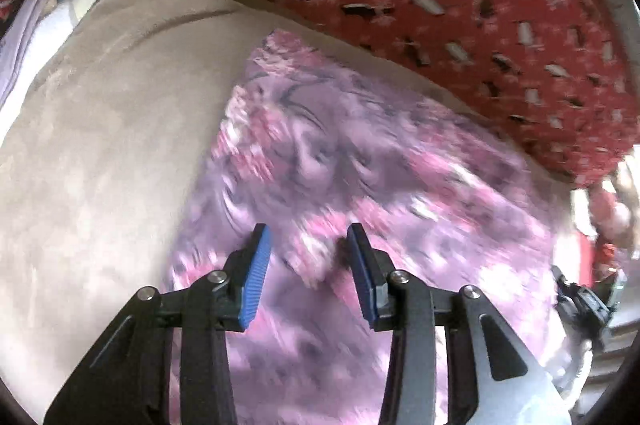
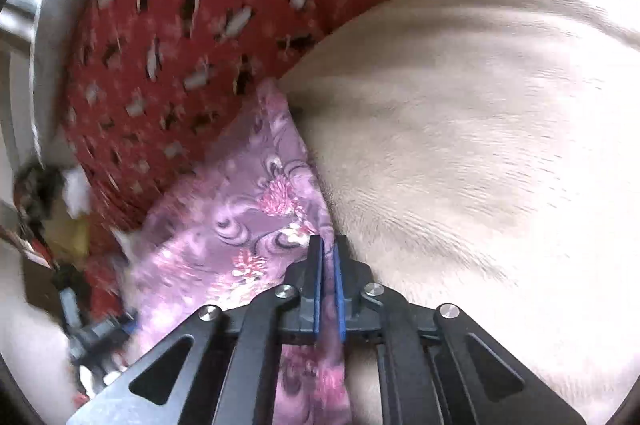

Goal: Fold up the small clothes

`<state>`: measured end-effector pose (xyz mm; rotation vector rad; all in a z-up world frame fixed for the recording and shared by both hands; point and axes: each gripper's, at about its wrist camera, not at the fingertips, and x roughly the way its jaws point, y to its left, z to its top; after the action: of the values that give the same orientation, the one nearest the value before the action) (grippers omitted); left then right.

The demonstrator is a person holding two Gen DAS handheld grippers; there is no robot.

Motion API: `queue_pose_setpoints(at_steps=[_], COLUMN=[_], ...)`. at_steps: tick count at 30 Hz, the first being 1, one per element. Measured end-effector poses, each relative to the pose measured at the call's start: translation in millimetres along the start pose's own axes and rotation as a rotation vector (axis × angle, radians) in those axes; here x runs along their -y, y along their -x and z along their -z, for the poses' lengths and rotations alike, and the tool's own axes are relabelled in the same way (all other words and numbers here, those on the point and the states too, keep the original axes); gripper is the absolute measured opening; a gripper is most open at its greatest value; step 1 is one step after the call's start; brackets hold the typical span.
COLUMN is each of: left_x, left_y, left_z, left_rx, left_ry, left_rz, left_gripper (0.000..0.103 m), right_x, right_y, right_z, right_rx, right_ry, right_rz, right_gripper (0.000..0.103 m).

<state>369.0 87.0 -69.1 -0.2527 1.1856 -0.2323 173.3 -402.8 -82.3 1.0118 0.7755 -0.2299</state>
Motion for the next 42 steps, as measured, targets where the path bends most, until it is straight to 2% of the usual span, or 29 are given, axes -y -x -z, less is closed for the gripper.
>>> queue_pose_setpoints(at_steps=[1,3,4,5,7,9,10,12,13,15,17,18,19,20,21,22,24,26,29,31,34,36,37,38,39,42], left_x=[-1.3,-3.8,-3.6,-3.0,-0.4,-0.8,-0.9,-3.1,-6.5,-11.9,-12.9,-14.2,-15.1,-14.7,-13.0,-9.9,2.8,19.1,37.0,49.8,72.2,82.3,86.9,88.9,90.0,92.1], left_y=[11.5,26.8,30.4,28.7,13.7,-1.9,1.9,7.9,6.8,3.6,14.7,21.7,30.0,36.5,41.9,45.5,48.5,38.5,11.4,-5.8,-31.5,-48.6,-59.6,-76.9,-85.2,-80.4], left_z=[6.0,19.4,27.3,36.2,51.1,65.9,71.4,81.8,86.4,90.9,92.9,90.6,84.2,78.0,70.2,60.5,34.9,8.9,-20.8,-32.5,-47.1,-56.2,-62.0,-67.8,-71.8,-78.2], left_rx=[0.010,0.028,0.030,0.019,-0.027,-0.064,-0.046,-0.037,-0.048,-0.062,-0.073,-0.074,-0.066,-0.057,-0.044,-0.028,0.000,0.003,-0.030,-0.051,-0.053,-0.026,-0.014,-0.020,-0.025,-0.016], left_ry=[0.010,0.015,0.016,0.024,0.019,0.003,-0.005,-0.009,-0.002,-0.002,-0.013,-0.009,-0.004,-0.004,-0.008,-0.012,-0.036,-0.049,-0.041,-0.048,-0.099,-0.131,-0.140,-0.139,-0.129,-0.101], left_rz=[0.042,0.095,0.114,0.120,0.095,0.056,0.056,0.063,0.064,0.066,0.084,0.108,0.146,0.170,0.188,0.194,0.185,0.160,0.163,0.170,0.148,0.092,0.040,-0.019,-0.036,-0.037], left_gripper=[0.038,0.039,0.040,0.042,0.042,0.042,0.042,0.042,0.042,0.038,0.037,0.037,0.037,0.037,0.037,0.037,0.041,0.041,0.041,0.041,0.041,0.041,0.041,0.041,0.041,0.041], right_x=[-2.5,-8.2,-6.4,-4.7,-1.6,-8.3,-14.7,-18.2,-16.1,-2.6,1.6,-2.2,-7.5,-13.5,-20.7,-34.7,-62.4,-98.6,-145.6,-161.2,-166.4,-160.1,-155.0,-152.2,-145.8,-142.0], right_y=[12.3,21.1,25.3,24.0,16.9,17.4,24.0,43.3,44.6,29.7,28.2,33.2,41.4,53.3,61.0,63.9,49.6,17.1,-48.0,-82.7,-124.9,-140.6,-155.9,-171.7,-179.5,-166.4], right_z=[5.4,19.5,28.9,40.2,55.8,67.9,70.5,73.2,73.9,78.0,79.6,75.7,69.8,63.3,58.0,48.2,35.7,28.1,28.3,31.8,27.0,26.1,21.9,18.4,15.1,11.8], right_rx=[0.012,0.010,0.005,-0.013,-0.086,-0.084,-0.052,0.036,0.038,-0.038,-0.064,-0.048,0.001,0.083,0.145,0.181,0.146,0.074,-0.060,-0.126,-0.184,-0.184,-0.189,-0.205,-0.207,-0.192], right_ry=[0.005,0.031,0.040,0.046,0.059,0.119,0.158,0.167,0.167,0.149,0.124,0.115,0.105,0.091,0.092,0.114,0.172,0.255,0.356,0.377,0.352,0.323,0.293,0.263,0.232,0.219], right_rz=[-0.020,-0.015,-0.011,0.000,0.017,0.033,0.028,-0.010,0.007,0.073,0.068,0.097,0.144,0.194,0.180,0.120,0.053,-0.015,-0.052,-0.065,-0.056,-0.031,0.007,0.029,0.022,-0.007], right_gripper=[0.012,0.021,0.036,0.046,0.045,0.028,0.012,0.011,0.010,0.010,0.013,0.016,0.025,0.026,0.026,0.026,0.027,0.027,0.027,0.026,0.024,0.022,0.018,0.006,0.004,0.002])
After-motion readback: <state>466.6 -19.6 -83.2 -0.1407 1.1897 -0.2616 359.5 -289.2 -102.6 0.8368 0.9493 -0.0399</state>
